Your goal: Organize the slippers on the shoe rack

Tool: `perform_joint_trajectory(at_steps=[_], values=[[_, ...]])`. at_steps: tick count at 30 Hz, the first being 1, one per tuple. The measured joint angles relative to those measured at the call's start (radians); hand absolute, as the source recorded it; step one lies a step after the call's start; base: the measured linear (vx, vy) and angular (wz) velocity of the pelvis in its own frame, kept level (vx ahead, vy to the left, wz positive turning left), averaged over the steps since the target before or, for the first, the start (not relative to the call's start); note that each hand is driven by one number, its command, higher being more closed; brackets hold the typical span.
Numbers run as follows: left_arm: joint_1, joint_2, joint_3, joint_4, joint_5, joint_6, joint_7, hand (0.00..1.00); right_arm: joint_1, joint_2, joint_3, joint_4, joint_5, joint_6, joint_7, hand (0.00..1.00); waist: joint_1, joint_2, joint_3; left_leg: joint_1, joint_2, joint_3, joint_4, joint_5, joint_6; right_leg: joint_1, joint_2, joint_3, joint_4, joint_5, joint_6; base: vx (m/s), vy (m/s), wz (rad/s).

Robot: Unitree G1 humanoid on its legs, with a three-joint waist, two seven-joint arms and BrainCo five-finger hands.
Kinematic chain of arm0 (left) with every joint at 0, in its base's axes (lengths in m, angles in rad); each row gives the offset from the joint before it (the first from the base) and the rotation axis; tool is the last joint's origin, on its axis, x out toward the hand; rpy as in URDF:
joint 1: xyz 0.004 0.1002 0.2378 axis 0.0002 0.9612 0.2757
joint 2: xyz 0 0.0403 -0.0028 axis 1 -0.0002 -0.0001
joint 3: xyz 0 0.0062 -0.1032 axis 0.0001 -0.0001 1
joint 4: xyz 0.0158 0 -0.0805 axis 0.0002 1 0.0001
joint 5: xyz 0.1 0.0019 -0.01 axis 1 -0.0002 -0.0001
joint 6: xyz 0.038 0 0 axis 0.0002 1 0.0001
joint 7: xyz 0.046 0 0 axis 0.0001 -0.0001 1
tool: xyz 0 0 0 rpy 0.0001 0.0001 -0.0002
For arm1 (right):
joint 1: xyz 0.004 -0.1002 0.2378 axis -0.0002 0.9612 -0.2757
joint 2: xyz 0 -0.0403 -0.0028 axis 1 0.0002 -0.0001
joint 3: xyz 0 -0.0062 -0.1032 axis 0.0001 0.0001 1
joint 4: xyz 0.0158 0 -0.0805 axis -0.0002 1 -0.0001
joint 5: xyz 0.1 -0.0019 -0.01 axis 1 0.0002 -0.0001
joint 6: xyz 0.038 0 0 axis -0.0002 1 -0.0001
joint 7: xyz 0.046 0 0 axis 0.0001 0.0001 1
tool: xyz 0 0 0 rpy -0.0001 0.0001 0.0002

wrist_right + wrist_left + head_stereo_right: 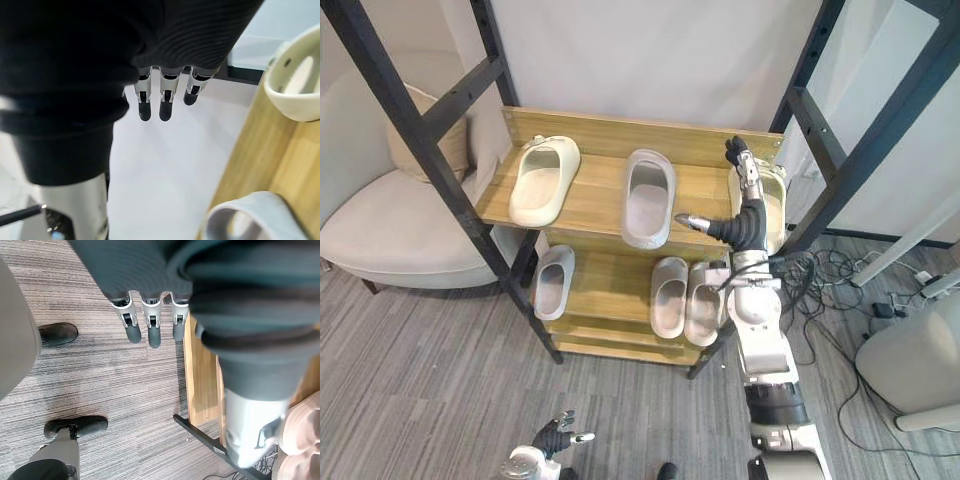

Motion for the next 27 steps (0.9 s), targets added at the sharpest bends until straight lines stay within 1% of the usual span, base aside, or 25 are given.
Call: perform_joint_trajectory(at_steps=[3,5,10,14,18,27], values=[[0.000,0.002,0.000,-0.011,-0.001,0.000,0.000,0.00,-0.053,-0.018,0.000,0.068,0.000,0.019,-0.018,0.00,0.000,-0.004,0.008,-0.015,0.000,-0.007,0.001,0.003,-0.001,-0.011,0.000,-0.007,0.000,0.001,-0.001,0.01,-0.004,0.09],[0.001,0.001,0.005,-0.018,-0.002,0.000,0.001,0.00,-0.114,-0.035,0.000,0.158,0.000,0.037,-0.032,0.00,0.002,-0.004,0.013,-0.018,0.000,-0.018,0.001,0.004,0.000,-0.009,0.000,-0.018,0.000,0.001,-0.001,0.03,-0.004,0.11],[0.002,0.001,0.010,-0.027,-0.004,0.000,0.001,0.00,-0.214,-0.044,0.000,0.273,0.003,0.046,-0.053,0.00,0.004,-0.006,0.022,-0.027,-0.003,-0.027,0.003,0.004,0.001,-0.010,-0.004,-0.030,0.000,0.001,-0.001,0.02,0.008,0.08],[0.000,0.002,0.011,-0.058,-0.013,-0.004,0.001,0.00,-0.304,-0.075,0.001,0.351,0.010,0.050,-0.052,0.00,0.014,-0.010,0.064,-0.034,-0.012,-0.038,0.003,0.011,0.006,-0.013,-0.011,-0.036,0.000,0.002,-0.001,-0.02,0.015,0.07],[0.000,0.002,0.011,-0.068,-0.040,-0.007,0.002,0.00,-0.369,-0.075,0.021,0.422,0.011,0.050,-0.048,0.00,0.024,-0.011,0.069,-0.049,-0.016,-0.040,0.002,0.013,0.008,-0.026,-0.015,-0.038,0.000,0.004,-0.001,-0.01,0.003,0.01],[-0.002,0.002,0.013,-0.096,-0.063,-0.018,0.003,0.00,-0.484,-0.075,0.062,0.550,0.011,0.063,-0.017,0.00,0.032,-0.022,0.110,-0.052,-0.024,-0.043,0.001,0.016,0.010,-0.027,-0.024,-0.042,0.000,0.006,0.000,0.00,0.000,0.00]])
